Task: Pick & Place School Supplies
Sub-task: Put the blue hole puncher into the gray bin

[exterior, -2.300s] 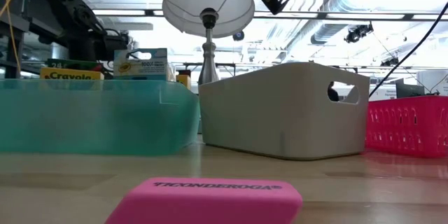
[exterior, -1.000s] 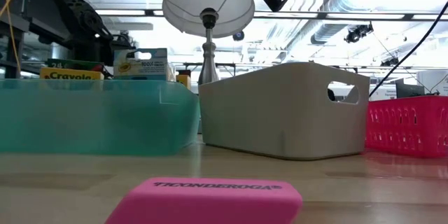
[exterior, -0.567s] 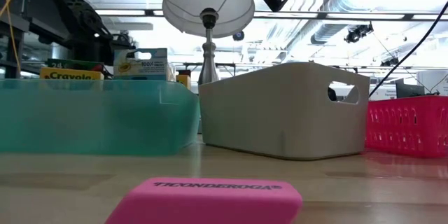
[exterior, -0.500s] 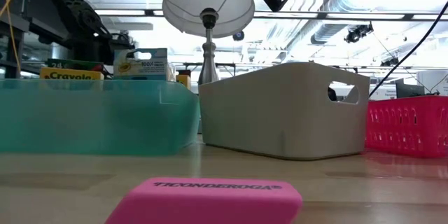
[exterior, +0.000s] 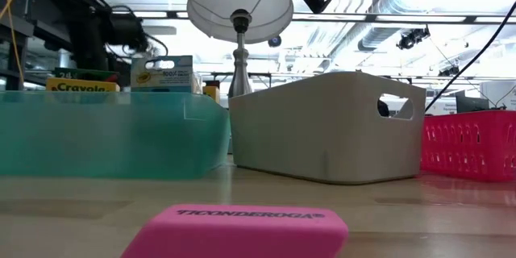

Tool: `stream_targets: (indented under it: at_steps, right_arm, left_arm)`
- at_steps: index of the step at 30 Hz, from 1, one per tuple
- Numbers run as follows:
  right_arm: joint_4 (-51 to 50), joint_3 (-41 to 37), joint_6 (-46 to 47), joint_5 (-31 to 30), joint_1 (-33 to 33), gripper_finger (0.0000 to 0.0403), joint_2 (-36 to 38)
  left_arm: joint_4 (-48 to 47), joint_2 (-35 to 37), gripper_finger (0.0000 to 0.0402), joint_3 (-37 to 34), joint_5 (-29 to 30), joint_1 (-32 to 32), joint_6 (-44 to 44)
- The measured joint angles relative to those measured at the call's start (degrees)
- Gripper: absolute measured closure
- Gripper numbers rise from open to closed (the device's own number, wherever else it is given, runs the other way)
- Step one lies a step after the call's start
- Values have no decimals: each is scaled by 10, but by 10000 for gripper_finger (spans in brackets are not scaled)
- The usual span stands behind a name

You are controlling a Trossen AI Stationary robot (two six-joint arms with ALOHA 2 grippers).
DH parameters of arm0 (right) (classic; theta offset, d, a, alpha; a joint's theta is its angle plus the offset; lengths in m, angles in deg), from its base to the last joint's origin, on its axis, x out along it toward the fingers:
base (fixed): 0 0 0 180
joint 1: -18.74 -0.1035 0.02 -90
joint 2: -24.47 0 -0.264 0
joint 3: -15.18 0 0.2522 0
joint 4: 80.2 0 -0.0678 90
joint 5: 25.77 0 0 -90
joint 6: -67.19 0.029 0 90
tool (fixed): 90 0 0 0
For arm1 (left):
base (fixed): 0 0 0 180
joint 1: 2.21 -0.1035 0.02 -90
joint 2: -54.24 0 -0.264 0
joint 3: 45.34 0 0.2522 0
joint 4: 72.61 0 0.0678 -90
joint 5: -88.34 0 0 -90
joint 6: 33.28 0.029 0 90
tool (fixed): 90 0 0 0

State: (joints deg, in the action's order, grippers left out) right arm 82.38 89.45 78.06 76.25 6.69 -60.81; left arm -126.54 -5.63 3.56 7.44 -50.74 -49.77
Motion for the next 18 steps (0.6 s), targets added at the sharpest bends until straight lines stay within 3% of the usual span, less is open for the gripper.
stream_targets:
  at_steps: [9,18]
  right_arm:
    - [0,0,-2,-1,0,330,0]
    - [0,0,-3,0,0,330,0]
  left_arm:
    - [-24,101,366,24,-47,119,-26]
    - [-33,98,366,67,-54,316,-66]
